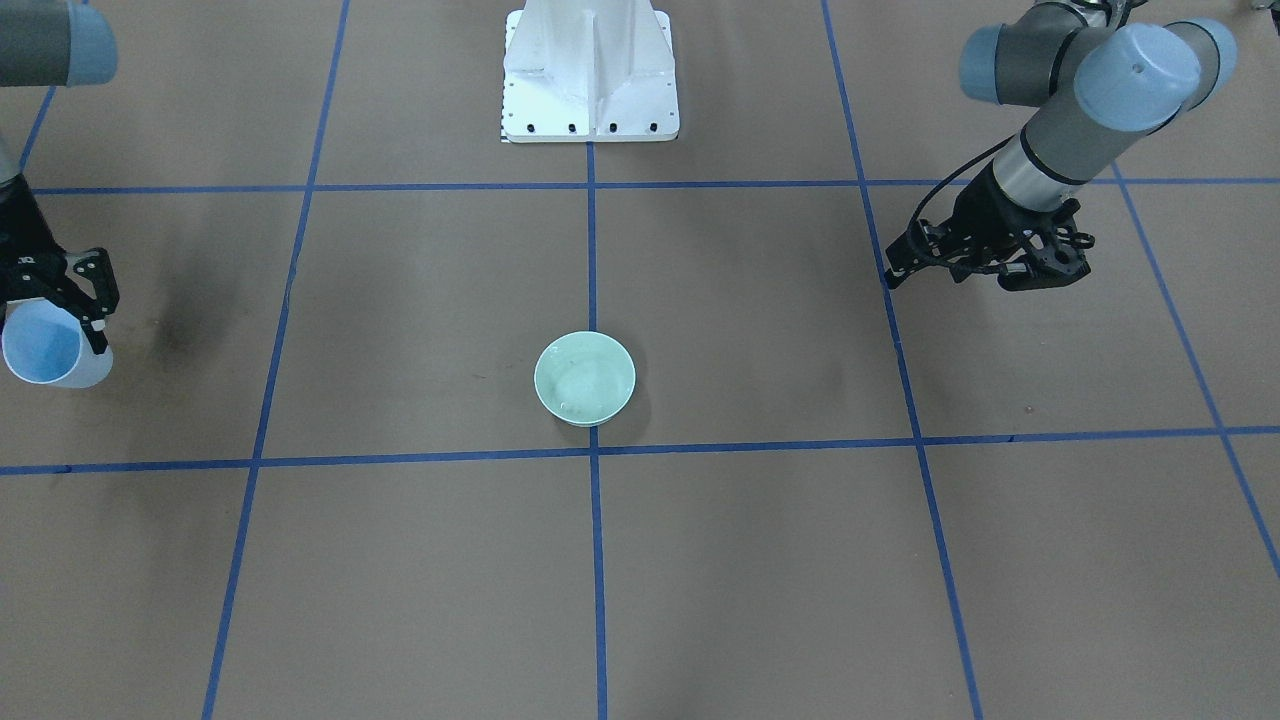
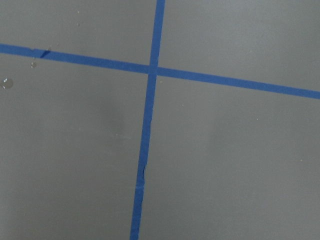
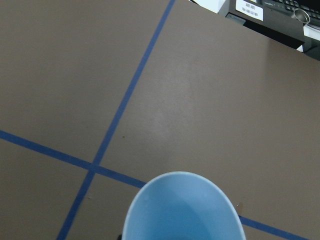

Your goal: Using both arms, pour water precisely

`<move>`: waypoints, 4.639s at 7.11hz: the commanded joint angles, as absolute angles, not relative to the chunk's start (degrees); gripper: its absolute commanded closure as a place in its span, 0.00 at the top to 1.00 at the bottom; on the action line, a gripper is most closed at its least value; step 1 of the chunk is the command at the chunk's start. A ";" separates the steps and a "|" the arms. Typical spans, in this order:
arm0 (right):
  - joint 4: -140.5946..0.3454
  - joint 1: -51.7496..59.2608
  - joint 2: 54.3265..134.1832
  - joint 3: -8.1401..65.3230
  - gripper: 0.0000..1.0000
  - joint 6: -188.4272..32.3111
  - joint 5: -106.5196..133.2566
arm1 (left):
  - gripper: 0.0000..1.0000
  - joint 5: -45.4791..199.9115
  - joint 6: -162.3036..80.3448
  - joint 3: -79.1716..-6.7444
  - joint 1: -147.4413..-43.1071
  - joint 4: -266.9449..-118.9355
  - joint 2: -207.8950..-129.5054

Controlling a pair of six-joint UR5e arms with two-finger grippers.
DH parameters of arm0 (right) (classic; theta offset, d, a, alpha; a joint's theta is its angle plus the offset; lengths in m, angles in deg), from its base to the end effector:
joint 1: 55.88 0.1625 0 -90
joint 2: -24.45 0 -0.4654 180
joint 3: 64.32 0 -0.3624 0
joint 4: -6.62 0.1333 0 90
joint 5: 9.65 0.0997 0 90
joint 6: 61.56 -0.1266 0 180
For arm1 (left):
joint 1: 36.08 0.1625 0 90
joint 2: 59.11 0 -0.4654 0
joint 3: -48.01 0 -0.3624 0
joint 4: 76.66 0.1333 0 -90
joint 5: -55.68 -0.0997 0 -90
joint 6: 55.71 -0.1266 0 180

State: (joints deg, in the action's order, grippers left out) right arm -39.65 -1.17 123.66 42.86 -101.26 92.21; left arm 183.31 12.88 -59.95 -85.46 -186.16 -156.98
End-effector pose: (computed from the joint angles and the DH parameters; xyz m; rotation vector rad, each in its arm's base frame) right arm -0.1686 -0.4239 0.5702 0.5957 -0.6999 -0.0219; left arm 0.3034 -0.4398 0.4652 -0.0654 0.9797 -0.1888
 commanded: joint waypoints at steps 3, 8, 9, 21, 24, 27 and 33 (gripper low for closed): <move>-16.16 -6.70 129.65 33.95 0.40 -113.94 87.25 | 1.00 182.95 14.43 -60.88 -85.47 -186.44 -157.10; -12.80 -14.03 134.65 34.30 0.45 -115.43 82.02 | 1.00 182.95 15.04 -60.97 -85.47 -186.35 -157.10; -12.89 -14.56 134.75 34.21 0.51 -115.43 81.84 | 1.00 182.95 15.04 -60.97 -85.47 -186.35 -157.10; -12.63 -16.59 134.66 33.76 0.99 -115.52 78.85 | 1.00 182.86 15.13 -60.97 -85.56 -186.09 -157.02; -12.27 -14.14 135.89 35.35 0.99 -115.35 78.58 | 1.00 182.86 16.53 -60.89 -85.47 -186.08 -157.89; -14.02 -2.84 133.01 34.74 0.99 -114.82 89.27 | 1.00 181.99 28.08 -58.18 -82.33 -185.73 -168.49; -60.01 26.72 115.61 34.83 0.99 -78.30 123.20 | 0.98 168.47 26.16 -37.08 -70.37 -186.70 -189.62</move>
